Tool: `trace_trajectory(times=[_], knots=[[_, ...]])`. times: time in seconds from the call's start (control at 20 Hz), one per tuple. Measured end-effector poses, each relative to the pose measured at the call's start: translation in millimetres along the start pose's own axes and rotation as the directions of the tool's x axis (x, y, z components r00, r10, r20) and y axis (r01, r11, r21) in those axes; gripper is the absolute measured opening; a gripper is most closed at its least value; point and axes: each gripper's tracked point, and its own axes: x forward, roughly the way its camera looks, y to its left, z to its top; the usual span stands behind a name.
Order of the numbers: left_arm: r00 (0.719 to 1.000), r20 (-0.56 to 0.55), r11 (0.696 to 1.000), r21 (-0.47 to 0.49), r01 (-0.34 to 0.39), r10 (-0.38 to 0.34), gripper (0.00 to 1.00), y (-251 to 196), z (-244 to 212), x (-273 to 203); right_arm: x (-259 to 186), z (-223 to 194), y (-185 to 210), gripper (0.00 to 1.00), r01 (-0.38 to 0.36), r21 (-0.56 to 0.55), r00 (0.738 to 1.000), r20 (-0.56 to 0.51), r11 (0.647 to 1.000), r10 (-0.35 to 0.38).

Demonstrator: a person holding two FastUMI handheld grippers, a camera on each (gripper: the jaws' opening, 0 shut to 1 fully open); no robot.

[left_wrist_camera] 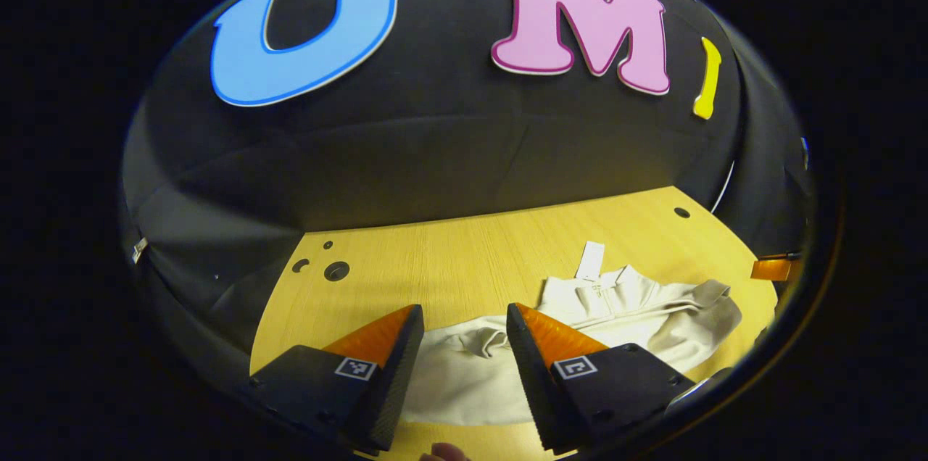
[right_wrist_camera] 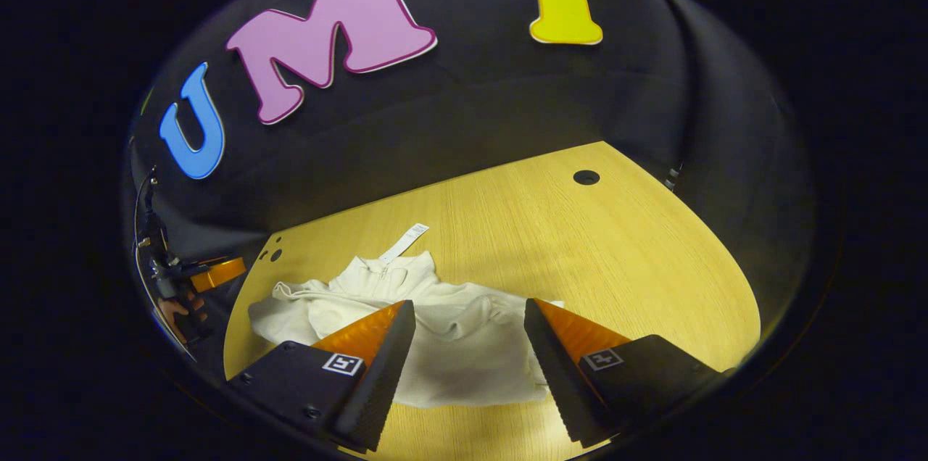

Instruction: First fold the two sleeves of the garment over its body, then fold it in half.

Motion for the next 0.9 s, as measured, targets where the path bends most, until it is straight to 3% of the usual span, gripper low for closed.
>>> trace_trajectory(times=[0.35, 0.65, 0.9], knots=[[0.998, 0.056, 0.995, -0.089, 0.045, -0.040, 0.74, -11.3, -21.3, -77.2, -70.1, -7.5, 53.1, 0.94, -0.084, -0.018, 0.994, 0.073, 0.996, 0.085], [0.998, 0.019, 0.984, -0.168, 0.066, -0.064, 0.73, -23.1, -63.1, -128.1, -104.7, -37.0, 71.4, 0.93, -0.092, -0.055, 0.992, 0.082, 0.994, 0.096], [0.994, -0.038, 0.971, -0.221, 0.091, -0.102, 0.76, -40.8, -108.3, -159.7, -119.8, -78.4, 76.8, 0.94, -0.093, -0.019, 0.995, 0.046, 0.996, 0.093]])
